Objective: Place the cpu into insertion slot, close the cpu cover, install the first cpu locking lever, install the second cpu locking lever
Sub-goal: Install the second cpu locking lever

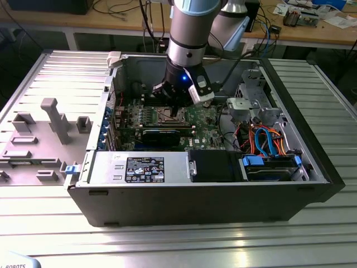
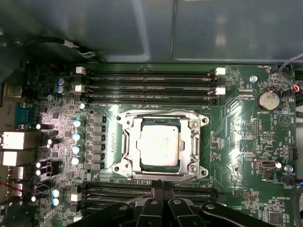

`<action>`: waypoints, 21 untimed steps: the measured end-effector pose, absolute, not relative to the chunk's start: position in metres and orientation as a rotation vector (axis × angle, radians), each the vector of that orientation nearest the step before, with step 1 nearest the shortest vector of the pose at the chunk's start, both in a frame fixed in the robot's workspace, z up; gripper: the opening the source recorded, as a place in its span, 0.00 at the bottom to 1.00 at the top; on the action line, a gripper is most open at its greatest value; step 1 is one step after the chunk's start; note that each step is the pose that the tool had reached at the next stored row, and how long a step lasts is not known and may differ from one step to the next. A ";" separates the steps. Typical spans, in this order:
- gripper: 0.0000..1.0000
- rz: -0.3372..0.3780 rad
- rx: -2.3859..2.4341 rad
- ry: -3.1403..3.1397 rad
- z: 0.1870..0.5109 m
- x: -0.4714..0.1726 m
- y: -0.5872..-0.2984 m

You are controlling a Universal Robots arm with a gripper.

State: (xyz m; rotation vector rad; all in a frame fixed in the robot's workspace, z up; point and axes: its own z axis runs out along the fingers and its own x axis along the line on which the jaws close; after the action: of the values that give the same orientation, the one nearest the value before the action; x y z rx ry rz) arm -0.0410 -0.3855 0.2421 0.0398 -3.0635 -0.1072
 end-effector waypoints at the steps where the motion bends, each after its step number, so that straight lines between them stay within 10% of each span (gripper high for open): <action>1: 0.11 -0.113 0.040 -3.060 0.242 -0.041 -0.387; 21: 0.11 -0.150 0.045 -3.054 0.233 -0.064 -0.399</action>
State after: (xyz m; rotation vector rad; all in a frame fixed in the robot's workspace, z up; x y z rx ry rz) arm -0.0642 -0.3987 0.2335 0.0446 -3.0537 -0.1496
